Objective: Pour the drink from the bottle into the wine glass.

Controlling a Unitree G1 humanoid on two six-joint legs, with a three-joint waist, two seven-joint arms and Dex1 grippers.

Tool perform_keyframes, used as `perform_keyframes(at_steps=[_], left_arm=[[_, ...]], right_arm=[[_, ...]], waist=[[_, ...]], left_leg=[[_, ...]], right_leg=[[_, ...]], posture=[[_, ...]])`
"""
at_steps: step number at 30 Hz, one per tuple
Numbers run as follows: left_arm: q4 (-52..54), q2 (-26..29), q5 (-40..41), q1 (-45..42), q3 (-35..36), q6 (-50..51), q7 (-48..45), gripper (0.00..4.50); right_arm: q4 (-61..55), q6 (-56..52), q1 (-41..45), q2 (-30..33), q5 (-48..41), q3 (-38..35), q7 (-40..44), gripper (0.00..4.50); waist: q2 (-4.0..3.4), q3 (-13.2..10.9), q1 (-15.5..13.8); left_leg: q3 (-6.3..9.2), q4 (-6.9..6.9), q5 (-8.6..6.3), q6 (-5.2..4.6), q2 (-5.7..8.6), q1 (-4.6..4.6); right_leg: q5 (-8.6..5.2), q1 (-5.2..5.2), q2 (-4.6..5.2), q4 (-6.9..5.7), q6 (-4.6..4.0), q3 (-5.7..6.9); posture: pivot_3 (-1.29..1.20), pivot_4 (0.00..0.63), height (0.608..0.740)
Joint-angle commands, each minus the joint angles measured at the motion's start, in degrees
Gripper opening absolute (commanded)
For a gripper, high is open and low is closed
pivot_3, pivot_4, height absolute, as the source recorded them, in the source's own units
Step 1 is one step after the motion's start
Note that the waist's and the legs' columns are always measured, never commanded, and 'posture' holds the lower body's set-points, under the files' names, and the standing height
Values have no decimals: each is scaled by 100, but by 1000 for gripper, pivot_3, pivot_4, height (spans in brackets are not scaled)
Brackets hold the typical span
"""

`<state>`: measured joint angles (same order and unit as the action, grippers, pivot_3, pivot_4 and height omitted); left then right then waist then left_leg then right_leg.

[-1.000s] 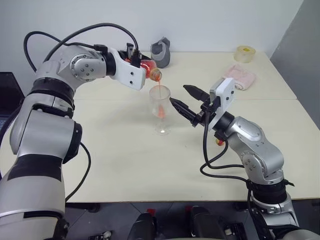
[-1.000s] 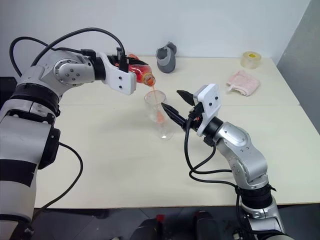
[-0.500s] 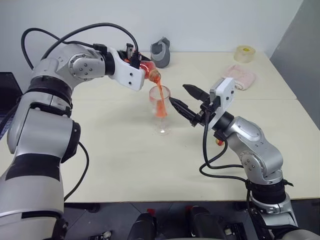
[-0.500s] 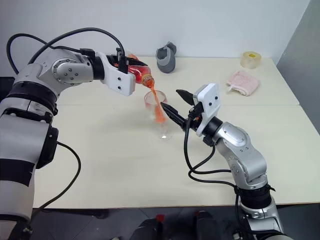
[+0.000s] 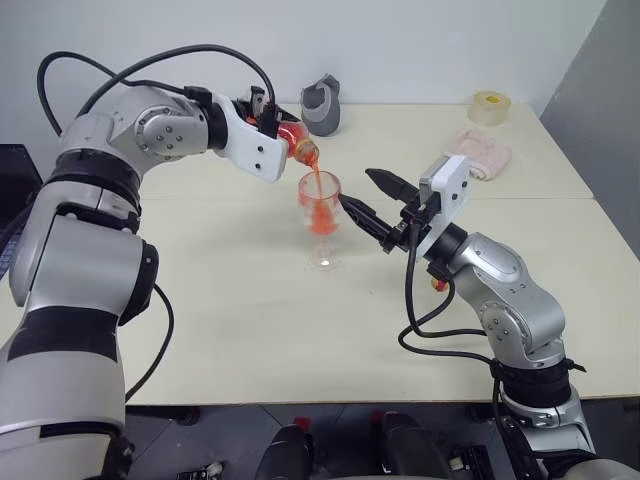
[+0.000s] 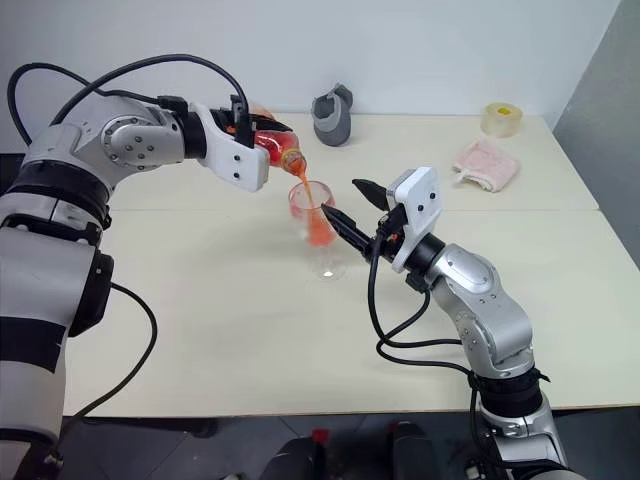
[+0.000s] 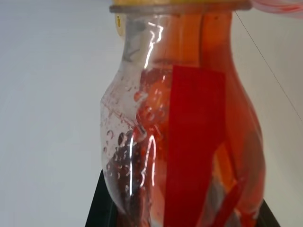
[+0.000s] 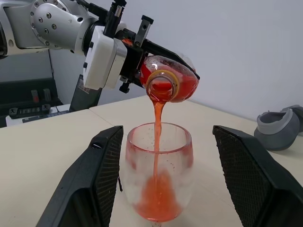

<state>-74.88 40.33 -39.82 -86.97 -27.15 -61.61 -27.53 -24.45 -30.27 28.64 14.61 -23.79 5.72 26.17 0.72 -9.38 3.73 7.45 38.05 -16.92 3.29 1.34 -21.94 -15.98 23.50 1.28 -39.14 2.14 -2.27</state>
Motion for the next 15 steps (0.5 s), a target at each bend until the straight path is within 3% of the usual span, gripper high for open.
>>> perform_keyframes(at_steps=[1, 15], left_arm=[[18, 132, -16, -314, 15, 27, 178, 1026], [-8, 149, -110, -342, -54, 49, 328, 1026]], right_arm=[[-68, 178, 80, -4, -9, -78, 47, 3233], [-96, 185, 51, 19, -4, -51, 65, 3233]], waist=[[0, 0, 0], [0, 0, 1]], left_leg=[[0, 0, 0, 0, 0, 0], [0, 0, 0, 0, 0, 0]], right_leg=[[0, 0, 0, 0, 0, 0], [0, 0, 0, -1, 0, 0]], posture=[[0, 150, 740], [0, 150, 740]])
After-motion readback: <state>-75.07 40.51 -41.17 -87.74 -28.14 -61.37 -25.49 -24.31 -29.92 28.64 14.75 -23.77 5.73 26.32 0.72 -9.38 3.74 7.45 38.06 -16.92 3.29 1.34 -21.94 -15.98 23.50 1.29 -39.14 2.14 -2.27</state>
